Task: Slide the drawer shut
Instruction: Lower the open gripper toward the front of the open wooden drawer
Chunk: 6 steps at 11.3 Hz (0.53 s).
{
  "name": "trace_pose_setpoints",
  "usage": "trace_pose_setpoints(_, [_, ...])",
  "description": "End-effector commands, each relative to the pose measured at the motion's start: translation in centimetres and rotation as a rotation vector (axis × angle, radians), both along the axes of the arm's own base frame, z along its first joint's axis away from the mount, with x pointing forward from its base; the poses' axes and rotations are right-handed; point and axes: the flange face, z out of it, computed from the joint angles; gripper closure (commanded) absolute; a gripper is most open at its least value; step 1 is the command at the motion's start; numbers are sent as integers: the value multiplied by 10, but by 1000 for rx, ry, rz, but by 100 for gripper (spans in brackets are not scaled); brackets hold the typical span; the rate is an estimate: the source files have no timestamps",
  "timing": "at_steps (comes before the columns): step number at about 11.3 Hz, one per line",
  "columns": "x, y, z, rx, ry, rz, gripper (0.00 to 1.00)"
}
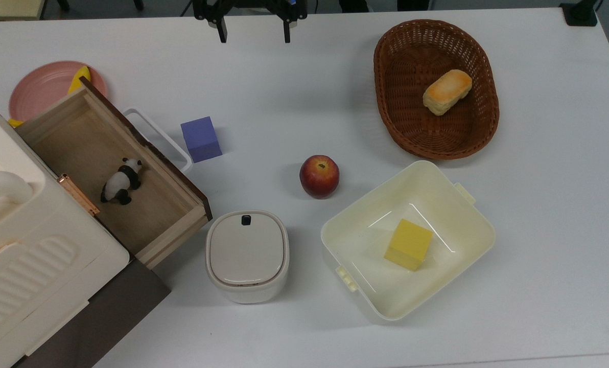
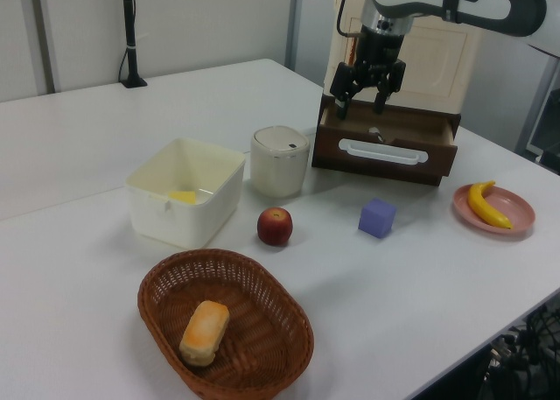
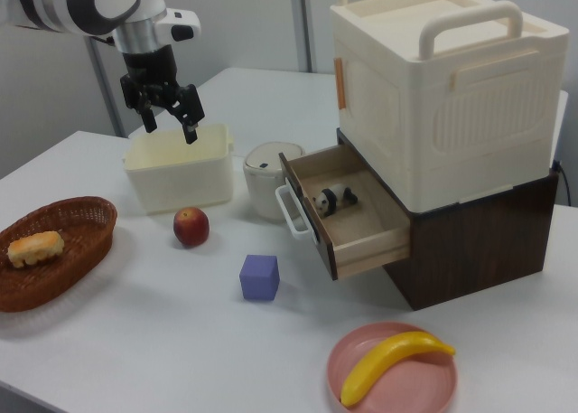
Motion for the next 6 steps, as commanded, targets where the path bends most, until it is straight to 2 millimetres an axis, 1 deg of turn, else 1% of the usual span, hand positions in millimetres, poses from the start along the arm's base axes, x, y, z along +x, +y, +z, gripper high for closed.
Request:
trace_pose_setpoints(1, [-13, -2, 3, -11, 16, 14, 0])
trace_pose_setpoints(6, [-12, -2, 2, -5, 19, -5, 0])
